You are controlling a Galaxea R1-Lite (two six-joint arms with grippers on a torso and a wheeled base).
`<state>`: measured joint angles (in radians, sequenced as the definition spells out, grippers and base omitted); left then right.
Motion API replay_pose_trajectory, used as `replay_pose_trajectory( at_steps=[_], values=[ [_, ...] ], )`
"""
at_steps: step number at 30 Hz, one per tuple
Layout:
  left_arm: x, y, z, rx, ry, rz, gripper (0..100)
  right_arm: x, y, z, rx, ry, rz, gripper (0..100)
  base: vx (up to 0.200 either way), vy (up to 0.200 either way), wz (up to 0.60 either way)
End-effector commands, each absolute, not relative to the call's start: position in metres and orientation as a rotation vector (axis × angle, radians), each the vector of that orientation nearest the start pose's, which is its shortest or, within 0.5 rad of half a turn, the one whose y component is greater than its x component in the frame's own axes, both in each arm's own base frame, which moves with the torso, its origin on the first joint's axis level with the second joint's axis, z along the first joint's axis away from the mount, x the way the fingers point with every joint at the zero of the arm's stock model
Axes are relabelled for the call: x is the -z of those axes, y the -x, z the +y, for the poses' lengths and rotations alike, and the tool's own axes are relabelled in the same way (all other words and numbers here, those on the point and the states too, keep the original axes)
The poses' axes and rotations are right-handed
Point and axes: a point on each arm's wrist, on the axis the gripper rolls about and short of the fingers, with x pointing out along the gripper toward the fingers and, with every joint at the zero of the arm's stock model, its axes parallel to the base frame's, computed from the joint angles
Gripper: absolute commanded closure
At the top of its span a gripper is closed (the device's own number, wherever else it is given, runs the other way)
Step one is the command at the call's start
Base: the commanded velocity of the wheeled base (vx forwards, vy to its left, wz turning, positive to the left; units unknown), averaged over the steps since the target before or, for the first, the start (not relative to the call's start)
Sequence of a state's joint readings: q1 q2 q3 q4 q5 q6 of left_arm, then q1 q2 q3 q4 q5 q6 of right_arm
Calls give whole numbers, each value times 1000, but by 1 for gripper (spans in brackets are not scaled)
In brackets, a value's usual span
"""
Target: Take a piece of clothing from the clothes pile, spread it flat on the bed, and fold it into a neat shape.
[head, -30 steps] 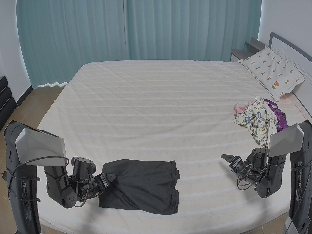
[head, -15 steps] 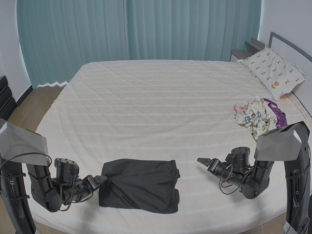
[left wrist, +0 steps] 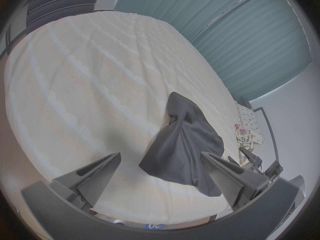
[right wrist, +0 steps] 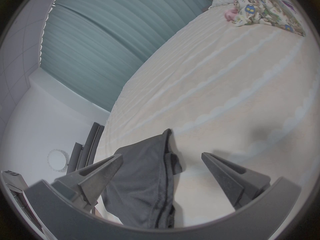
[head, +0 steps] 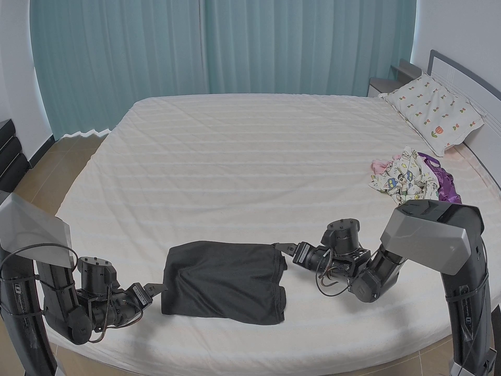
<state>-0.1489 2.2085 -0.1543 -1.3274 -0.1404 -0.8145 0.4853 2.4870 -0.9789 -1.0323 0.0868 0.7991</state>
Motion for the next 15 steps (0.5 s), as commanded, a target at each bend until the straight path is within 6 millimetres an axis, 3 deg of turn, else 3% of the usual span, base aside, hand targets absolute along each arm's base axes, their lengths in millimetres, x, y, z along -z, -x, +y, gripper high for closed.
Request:
replay_pose_trajectory(
  at_steps=[1, 11, 12, 15],
  values=[
    [23, -239, -38, -45, 770, 814, 0, 58, -384, 216, -343, -638, 712, 0, 0, 0, 0],
    [23, -239, -38, -45, 771, 812, 0, 64, -402, 226, -354, -626, 701, 0, 0, 0, 0],
    [23, -239, -38, -45, 771, 812, 0, 62, -404, 227, -354, -626, 701, 100, 0, 0, 0],
    [23, -239, -38, -45, 771, 812, 0, 63, -409, 230, -352, -628, 697, 100, 0, 0, 0]
  ],
)
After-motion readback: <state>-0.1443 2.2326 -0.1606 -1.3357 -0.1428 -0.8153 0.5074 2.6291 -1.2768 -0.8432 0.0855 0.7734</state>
